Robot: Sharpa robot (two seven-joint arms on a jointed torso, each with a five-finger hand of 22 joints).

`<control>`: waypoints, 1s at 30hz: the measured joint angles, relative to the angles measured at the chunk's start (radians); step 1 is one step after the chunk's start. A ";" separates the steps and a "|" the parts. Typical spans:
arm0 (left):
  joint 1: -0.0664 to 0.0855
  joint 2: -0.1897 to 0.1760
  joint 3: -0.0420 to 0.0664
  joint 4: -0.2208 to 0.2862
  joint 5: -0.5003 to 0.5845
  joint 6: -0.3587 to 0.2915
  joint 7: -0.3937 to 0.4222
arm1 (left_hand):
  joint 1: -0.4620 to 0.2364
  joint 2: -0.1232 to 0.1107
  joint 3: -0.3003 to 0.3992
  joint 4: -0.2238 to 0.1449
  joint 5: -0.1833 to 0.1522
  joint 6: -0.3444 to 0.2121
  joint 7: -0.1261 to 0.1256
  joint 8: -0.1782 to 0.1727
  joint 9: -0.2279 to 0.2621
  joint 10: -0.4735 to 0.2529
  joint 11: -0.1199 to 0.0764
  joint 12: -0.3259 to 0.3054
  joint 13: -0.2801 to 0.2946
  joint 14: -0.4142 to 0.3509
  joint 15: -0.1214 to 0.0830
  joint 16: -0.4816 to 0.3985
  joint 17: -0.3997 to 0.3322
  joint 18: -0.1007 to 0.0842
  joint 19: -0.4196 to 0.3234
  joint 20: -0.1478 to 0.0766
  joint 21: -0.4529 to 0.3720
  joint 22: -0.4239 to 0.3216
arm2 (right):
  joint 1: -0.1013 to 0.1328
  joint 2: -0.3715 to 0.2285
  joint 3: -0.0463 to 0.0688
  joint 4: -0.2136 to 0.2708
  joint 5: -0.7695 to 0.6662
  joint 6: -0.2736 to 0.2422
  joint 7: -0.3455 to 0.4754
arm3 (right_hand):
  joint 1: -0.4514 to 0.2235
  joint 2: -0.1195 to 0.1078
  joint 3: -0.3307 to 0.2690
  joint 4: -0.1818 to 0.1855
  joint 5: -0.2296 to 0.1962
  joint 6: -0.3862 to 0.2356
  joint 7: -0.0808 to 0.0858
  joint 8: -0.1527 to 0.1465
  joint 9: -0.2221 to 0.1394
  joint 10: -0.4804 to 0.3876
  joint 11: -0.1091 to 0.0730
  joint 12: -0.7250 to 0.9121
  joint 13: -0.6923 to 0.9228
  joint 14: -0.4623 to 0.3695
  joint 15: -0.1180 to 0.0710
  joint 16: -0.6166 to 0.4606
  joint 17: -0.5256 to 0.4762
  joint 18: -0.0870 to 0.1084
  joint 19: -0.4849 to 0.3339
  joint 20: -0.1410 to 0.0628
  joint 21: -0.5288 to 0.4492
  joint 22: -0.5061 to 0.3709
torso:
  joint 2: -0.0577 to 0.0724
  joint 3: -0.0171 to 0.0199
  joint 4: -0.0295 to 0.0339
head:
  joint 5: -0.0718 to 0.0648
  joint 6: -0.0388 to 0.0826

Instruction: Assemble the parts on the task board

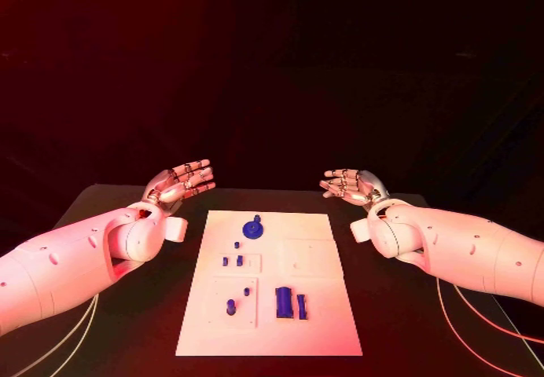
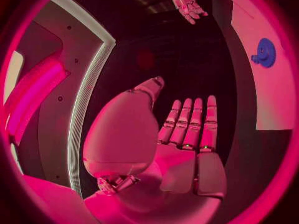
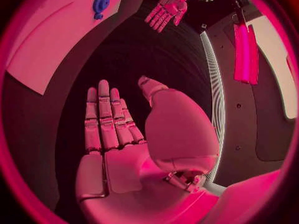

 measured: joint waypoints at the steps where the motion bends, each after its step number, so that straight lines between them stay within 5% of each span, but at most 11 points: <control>1: 0.000 -0.003 0.000 0.003 0.000 -0.001 -0.001 | -0.049 0.018 -0.034 -0.023 -0.026 -0.068 -0.013 -0.017 -0.026 -0.075 -0.016 -0.019 -0.006 -0.066 -0.016 -0.028 -0.024 -0.018 -0.070 -0.029 -0.014 -0.020 | -0.001 -0.002 0.000 0.004 0.000 -0.001 -0.001 | -0.049 0.024 -0.048 -0.026 -0.021 -0.087 -0.022 -0.033 -0.034 -0.107 -0.015 -0.027 -0.039 -0.079 -0.009 -0.039 -0.056 -0.020 -0.103 -0.020 -0.006 -0.081 | 0.000 0.0001 -0.0003 | 0.000 0.000; 4: -0.004 -0.009 -0.001 0.017 -0.001 -0.009 -0.003 | -0.207 0.064 -0.124 -0.083 -0.094 -0.249 -0.050 -0.060 -0.093 -0.275 -0.059 -0.068 -0.022 -0.239 -0.059 -0.100 -0.088 -0.058 -0.255 -0.103 -0.049 -0.072 | -0.004 -0.009 0.006 0.026 0.002 -0.008 -0.003 | -0.196 0.082 -0.166 -0.088 -0.073 -0.299 -0.076 -0.113 -0.117 -0.399 -0.051 -0.091 -0.132 -0.410 -0.031 -0.133 -0.195 -0.066 -0.361 -0.070 -0.022 -0.279 | 0.000 0.0032 -0.0025 | 0.003 0.006; 7: -0.009 -0.010 -0.001 0.048 0.000 -0.028 -0.003 | -0.343 0.092 -0.178 -0.118 -0.135 -0.357 -0.072 -0.086 -0.134 -0.394 -0.085 -0.097 -0.031 -0.343 -0.084 -0.143 -0.126 -0.079 -0.365 -0.146 -0.069 -0.102 | -0.010 -0.015 0.017 0.074 0.015 -0.025 0.000 | -0.359 0.116 -0.236 -0.126 -0.104 -0.425 -0.107 -0.160 -0.167 -0.582 -0.073 -0.128 -0.187 -0.633 -0.045 -0.189 -0.277 -0.080 -0.515 -0.100 -0.029 -0.397 | -0.002 0.0114 -0.0085 | 0.013 0.023; 8: -0.011 -0.011 -0.001 0.059 0.000 -0.037 -0.003 | -0.391 0.099 -0.188 -0.127 -0.144 -0.380 -0.077 -0.091 -0.143 -0.419 -0.091 -0.104 -0.034 -0.364 -0.090 -0.152 -0.135 -0.085 -0.388 -0.155 -0.074 -0.108 | -0.013 -0.017 0.020 0.093 0.021 -0.032 0.002 | -0.468 0.123 -0.251 -0.134 -0.110 -0.453 -0.114 -0.171 -0.179 -0.622 -0.078 -0.137 -0.199 -0.683 -0.048 -0.201 -0.295 -0.090 -0.550 -0.107 -0.032 -0.424 | -0.004 0.0162 -0.0121 | 0.019 0.033; 11: -0.019 -0.016 0.000 0.106 0.000 -0.080 0.000 | -0.725 0.113 -0.216 -0.145 -0.164 -0.435 -0.088 -0.105 -0.163 -0.480 -0.104 -0.119 -0.038 -0.418 -0.103 -0.174 -0.154 -0.086 -0.444 -0.178 -0.082 -0.124 | -0.023 -0.024 0.036 0.166 0.049 -0.063 0.014 | -0.768 0.140 -0.286 -0.153 -0.125 -0.516 -0.130 -0.195 -0.204 -0.714 -0.089 -0.155 -0.227 -0.797 -0.055 -0.229 -0.337 -0.104 -0.627 -0.122 -0.034 -0.483 | -0.008 0.0315 -0.0220 | 0.034 0.060; 12: -0.022 -0.019 0.001 0.128 0.001 -0.103 0.002 | -0.834 0.117 -0.222 -0.152 -0.170 -0.450 -0.091 -0.106 -0.170 -0.497 -0.107 -0.122 -0.039 -0.432 -0.106 -0.180 -0.160 -0.101 -0.459 -0.184 -0.084 -0.128 | -0.027 -0.029 0.043 0.200 0.065 -0.080 0.021 | -0.860 0.145 -0.295 -0.160 -0.130 -0.534 -0.135 -0.202 -0.211 -0.741 -0.093 -0.161 -0.235 -0.831 -0.057 -0.237 -0.349 -0.104 -0.650 -0.127 -0.036 -0.500 | -0.009 0.0362 -0.0250 | 0.039 0.068; 15: -0.031 -0.026 0.002 0.191 0.003 -0.175 0.009 | -1.035 0.124 -0.236 -0.160 -0.176 -0.478 -0.098 -0.112 -0.179 -0.528 -0.114 -0.129 -0.042 -0.457 -0.114 -0.188 -0.169 -0.101 -0.485 -0.197 -0.090 -0.136 | -0.037 -0.035 0.058 0.277 0.109 -0.128 0.045 | -1.017 0.154 -0.312 -0.170 -0.136 -0.566 -0.142 -0.212 -0.223 -0.785 -0.098 -0.167 -0.249 -0.886 -0.060 -0.250 -0.369 -0.104 -0.688 -0.134 -0.036 -0.530 | -0.014 0.0505 -0.0350 | 0.052 0.091; 20: -0.048 -0.037 0.003 0.288 0.009 -0.311 0.026 | -1.204 0.130 -0.247 -0.165 -0.184 -0.496 -0.102 -0.118 -0.188 -0.547 -0.120 -0.132 -0.043 -0.475 -0.120 -0.196 -0.177 -0.101 -0.506 -0.203 -0.094 -0.142 | -0.047 -0.045 0.073 0.354 0.174 -0.198 0.082 | -1.155 0.161 -0.324 -0.176 -0.142 -0.588 -0.148 -0.218 -0.234 -0.824 -0.104 -0.176 -0.260 -0.934 -0.063 -0.258 -0.387 -0.119 -0.719 -0.139 -0.040 -0.555 | -0.018 0.0652 -0.0442 | 0.063 0.110; 30: -0.064 -0.049 0.004 0.386 0.023 -0.529 0.058 | -1.333 0.135 -0.254 -0.172 -0.189 -0.514 -0.105 -0.118 -0.194 -0.569 -0.123 -0.135 -0.045 -0.494 -0.122 -0.201 -0.182 -0.101 -0.524 -0.214 -0.094 -0.146 | -0.051 -0.049 0.077 0.379 0.238 -0.268 0.121 | -1.253 0.166 -0.336 -0.183 -0.146 -0.610 -0.154 -0.228 -0.241 -0.850 -0.106 -0.182 -0.268 -0.967 -0.066 -0.270 -0.399 -0.119 -0.742 -0.145 -0.040 -0.573 | -0.019 0.0709 -0.0487 | 0.064 0.114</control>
